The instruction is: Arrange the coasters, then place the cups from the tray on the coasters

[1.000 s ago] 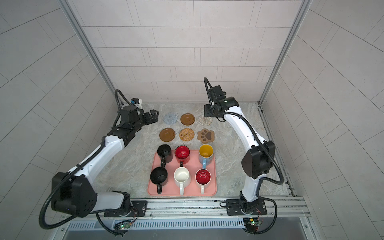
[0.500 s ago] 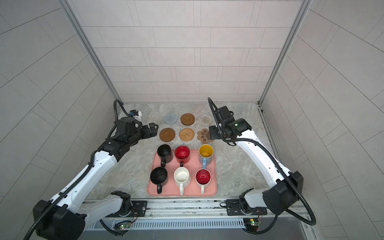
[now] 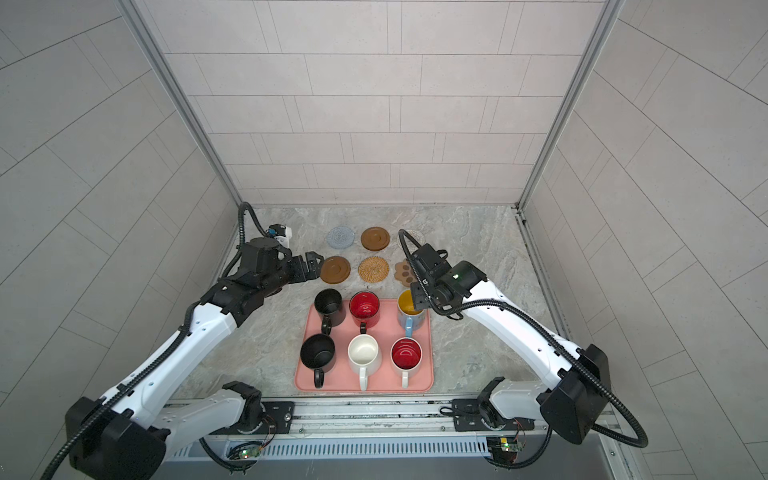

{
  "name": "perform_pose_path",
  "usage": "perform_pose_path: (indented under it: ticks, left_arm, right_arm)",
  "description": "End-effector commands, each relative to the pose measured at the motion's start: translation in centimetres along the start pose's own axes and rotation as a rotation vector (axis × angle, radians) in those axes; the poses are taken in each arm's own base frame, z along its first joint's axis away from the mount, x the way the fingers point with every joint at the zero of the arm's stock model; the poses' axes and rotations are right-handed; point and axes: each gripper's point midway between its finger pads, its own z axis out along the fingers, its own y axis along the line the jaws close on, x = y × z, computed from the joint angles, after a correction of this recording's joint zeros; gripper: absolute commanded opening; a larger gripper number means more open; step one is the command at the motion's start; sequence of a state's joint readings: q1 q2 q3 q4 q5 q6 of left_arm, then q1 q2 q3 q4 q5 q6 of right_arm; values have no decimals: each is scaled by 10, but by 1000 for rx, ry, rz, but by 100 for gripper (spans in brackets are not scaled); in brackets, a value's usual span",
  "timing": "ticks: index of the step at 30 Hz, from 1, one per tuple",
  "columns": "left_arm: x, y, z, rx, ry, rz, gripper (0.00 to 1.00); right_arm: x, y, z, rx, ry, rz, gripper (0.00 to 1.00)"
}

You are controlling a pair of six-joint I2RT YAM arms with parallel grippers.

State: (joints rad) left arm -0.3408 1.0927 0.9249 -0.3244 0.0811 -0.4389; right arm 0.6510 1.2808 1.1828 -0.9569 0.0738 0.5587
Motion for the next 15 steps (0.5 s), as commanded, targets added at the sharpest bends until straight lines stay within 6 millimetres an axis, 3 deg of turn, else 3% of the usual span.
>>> perform_pose_path:
  ticks: [1, 15]
  left_arm:
    - [-1, 0, 4, -5, -20, -11, 100]
    - [-3, 3, -10, -28, -36, -31, 100]
  right_arm:
    - [3, -4, -9, 36, -25, 26, 63]
    - [29, 19, -9, -6, 37, 52, 63]
